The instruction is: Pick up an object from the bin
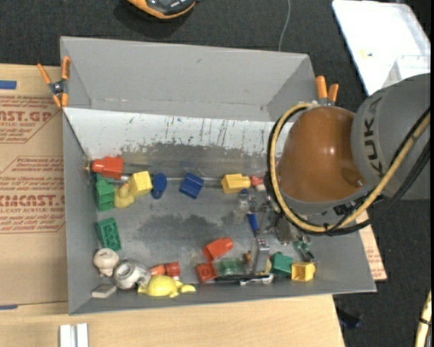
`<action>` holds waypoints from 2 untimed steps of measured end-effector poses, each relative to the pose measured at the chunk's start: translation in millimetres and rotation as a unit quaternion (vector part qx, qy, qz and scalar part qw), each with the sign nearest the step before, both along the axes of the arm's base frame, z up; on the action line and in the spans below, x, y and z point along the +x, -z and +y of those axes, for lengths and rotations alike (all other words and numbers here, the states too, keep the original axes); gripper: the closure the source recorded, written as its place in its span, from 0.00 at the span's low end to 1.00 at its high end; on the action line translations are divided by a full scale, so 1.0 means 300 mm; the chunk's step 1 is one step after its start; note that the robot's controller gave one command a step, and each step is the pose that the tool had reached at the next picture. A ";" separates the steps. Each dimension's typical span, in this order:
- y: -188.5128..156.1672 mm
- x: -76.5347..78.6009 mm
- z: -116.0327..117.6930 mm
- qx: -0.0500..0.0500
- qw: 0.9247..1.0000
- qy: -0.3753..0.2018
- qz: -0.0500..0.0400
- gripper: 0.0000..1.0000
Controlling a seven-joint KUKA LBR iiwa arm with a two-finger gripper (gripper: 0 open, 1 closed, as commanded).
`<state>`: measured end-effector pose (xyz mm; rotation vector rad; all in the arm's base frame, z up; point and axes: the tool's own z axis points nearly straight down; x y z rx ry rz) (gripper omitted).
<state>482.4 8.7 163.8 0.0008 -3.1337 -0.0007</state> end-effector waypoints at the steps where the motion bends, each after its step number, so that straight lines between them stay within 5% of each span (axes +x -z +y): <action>1: -0.013 0.006 0.000 0.000 1.000 0.000 -0.004 0.00; 2: 0.246 0.070 0.030 0.001 0.999 0.044 -0.005 0.00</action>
Offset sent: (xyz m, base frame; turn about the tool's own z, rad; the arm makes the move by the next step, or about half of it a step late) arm 0.0203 0.0080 -0.0794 0.0918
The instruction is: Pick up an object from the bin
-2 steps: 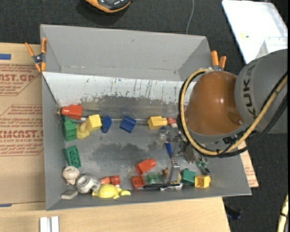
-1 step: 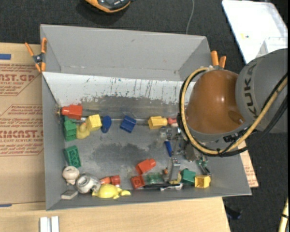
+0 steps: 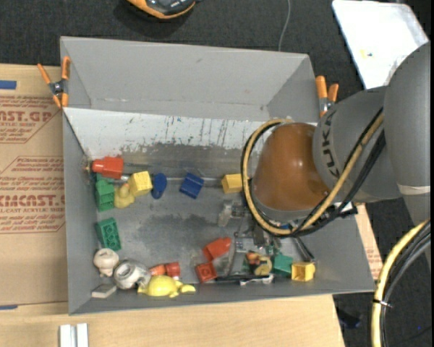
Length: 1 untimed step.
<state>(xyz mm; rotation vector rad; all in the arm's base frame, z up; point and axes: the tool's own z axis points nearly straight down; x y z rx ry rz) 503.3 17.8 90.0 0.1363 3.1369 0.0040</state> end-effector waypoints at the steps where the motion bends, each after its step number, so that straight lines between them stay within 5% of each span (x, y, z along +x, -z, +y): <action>1: 0.065 0.035 0.027 0.000 1.000 0.003 -0.005 1.00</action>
Offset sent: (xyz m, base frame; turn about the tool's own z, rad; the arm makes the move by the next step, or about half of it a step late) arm 0.0000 0.0000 0.0000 0.0000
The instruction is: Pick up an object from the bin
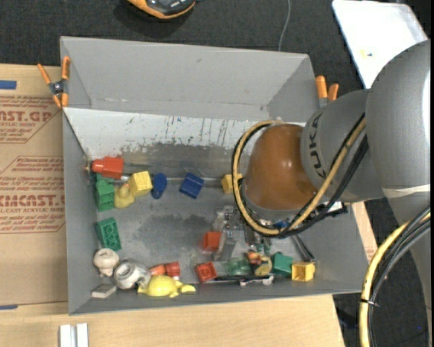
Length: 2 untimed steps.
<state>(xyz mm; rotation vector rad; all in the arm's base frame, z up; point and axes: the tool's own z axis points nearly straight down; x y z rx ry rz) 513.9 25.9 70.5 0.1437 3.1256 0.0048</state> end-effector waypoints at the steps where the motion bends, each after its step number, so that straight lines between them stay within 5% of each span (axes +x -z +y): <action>1: 0.000 0.000 0.000 0.000 1.000 0.000 0.000 1.00; 2: 0.000 0.000 0.000 0.000 1.000 0.000 0.000 1.00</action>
Offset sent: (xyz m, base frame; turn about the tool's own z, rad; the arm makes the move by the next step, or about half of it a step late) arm 0.0000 0.0000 0.0000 0.0000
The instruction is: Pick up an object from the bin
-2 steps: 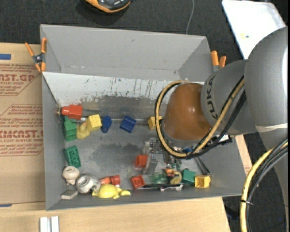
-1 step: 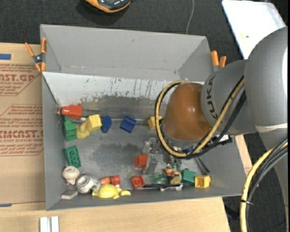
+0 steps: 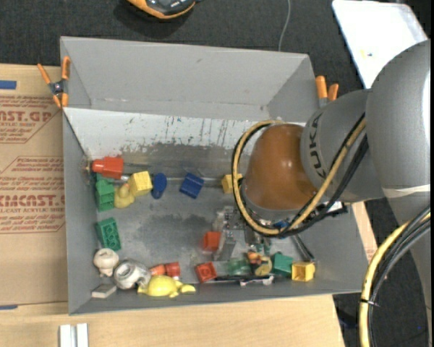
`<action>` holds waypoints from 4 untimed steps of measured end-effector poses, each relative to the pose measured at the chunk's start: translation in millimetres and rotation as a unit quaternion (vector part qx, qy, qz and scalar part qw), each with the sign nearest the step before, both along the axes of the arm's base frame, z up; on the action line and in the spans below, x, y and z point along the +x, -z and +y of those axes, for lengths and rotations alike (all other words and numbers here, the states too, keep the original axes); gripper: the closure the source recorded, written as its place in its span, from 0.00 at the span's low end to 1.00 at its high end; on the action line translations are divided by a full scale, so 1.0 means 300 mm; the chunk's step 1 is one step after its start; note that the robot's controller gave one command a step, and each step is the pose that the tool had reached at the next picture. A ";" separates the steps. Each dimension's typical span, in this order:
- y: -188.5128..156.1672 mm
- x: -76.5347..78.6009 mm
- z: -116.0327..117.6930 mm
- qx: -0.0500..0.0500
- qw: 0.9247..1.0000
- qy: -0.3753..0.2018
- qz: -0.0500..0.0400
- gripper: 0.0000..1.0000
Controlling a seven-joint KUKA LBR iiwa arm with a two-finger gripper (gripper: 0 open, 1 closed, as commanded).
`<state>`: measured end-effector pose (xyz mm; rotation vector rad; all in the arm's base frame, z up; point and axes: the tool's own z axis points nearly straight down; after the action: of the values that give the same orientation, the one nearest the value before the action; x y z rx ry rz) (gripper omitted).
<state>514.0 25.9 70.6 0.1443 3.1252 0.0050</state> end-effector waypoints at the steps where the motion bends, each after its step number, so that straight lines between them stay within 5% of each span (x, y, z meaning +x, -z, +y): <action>1: 0.000 0.000 0.000 0.000 1.000 0.000 0.000 1.00; 2: 0.000 0.000 0.000 0.000 1.000 0.000 0.000 1.00; 3: -0.001 0.088 -0.144 -0.001 0.998 -0.059 -0.002 1.00; 4: -0.001 0.088 -0.144 -0.001 0.998 -0.059 -0.002 1.00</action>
Offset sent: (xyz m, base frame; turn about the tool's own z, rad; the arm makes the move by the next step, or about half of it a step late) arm 0.0000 0.0000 0.0000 0.0000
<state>540.3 -17.2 71.0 -0.0388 3.1249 0.0037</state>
